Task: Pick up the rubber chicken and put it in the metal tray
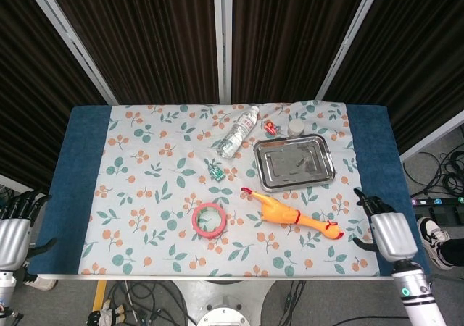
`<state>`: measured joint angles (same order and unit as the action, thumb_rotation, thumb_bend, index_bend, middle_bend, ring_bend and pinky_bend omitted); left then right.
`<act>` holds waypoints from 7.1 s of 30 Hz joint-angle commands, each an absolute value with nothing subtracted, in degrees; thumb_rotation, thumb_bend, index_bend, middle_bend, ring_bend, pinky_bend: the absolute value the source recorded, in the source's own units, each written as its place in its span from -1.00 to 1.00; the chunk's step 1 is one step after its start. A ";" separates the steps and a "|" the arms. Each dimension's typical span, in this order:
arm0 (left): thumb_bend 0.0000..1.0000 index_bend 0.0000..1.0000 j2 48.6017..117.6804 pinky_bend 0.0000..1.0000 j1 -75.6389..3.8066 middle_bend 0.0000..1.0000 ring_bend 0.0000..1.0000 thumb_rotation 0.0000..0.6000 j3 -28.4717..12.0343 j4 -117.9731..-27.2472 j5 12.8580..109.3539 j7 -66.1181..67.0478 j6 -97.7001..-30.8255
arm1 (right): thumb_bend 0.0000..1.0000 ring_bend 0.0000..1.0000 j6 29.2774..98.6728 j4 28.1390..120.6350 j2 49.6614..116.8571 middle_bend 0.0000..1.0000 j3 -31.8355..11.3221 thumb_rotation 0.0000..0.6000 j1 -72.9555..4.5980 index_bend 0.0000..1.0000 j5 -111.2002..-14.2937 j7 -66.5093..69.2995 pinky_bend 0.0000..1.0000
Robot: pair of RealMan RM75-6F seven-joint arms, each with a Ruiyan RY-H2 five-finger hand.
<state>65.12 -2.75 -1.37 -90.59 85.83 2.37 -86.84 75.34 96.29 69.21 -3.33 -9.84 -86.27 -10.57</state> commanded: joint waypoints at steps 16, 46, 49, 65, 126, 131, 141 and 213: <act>-1.00 -0.54 65.89 -0.73 -1.55 -0.62 -0.77 1.00 -0.72 -87.91 85.62 -0.53 -87.13 | -0.87 -0.54 62.30 83.43 87.03 -0.28 -5.40 1.00 -20.46 -0.61 -78.31 -19.97 -0.18; -1.00 -0.54 65.75 -0.72 -1.63 -0.62 -0.77 1.00 -1.62 -85.10 86.07 -7.67 -87.01 | 0.41 0.06 58.58 83.03 88.17 0.10 -6.57 1.00 -28.40 0.18 -80.70 -17.20 0.60; -1.00 -0.54 64.32 -0.72 -3.35 -0.62 -0.77 1.00 -2.66 -87.05 88.44 -9.50 -87.50 | 0.42 0.13 55.44 88.71 81.80 0.14 -8.22 1.00 -31.30 0.26 -81.77 -15.61 0.68; -1.00 -0.58 60.90 -0.68 -20.60 -0.62 -0.77 1.00 -10.68 -98.78 89.29 -23.17 -73.57 | 0.41 0.12 29.82 107.14 57.52 0.15 -20.12 1.00 -55.16 0.27 -73.77 -18.68 0.69; -1.00 -0.66 57.95 -0.60 -39.98 -0.68 -0.77 0.45 -15.72 -109.94 52.75 -9.58 -47.83 | 0.43 0.12 47.69 97.24 76.25 0.15 -9.64 1.00 -97.10 0.27 -16.16 -45.10 0.67; -1.00 -0.66 59.00 -0.54 -41.24 -0.68 -0.76 0.55 -15.23 -109.57 49.93 -6.20 -48.86 | 0.44 0.12 47.86 97.21 76.55 0.14 -9.64 1.00 -97.31 0.27 -15.84 -44.96 0.67; -1.00 -0.50 61.48 -0.33 -42.48 -0.46 -0.58 0.55 -14.98 -108.98 44.55 -2.03 -52.05 | 0.45 0.12 48.07 97.63 76.39 0.15 -9.36 1.00 -97.81 0.27 -14.95 -45.26 0.67; -0.91 -0.42 65.67 -0.09 -38.51 -0.38 -0.53 0.38 -16.18 -105.57 50.62 -2.76 -55.01 | 0.45 0.14 50.89 98.30 77.17 0.16 -9.15 1.00 -98.19 0.28 -11.77 -48.66 0.68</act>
<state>65.79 -38.52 -16.19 -105.49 50.72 -2.78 -55.12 50.97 98.34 77.17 -9.23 -98.14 -11.88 -48.54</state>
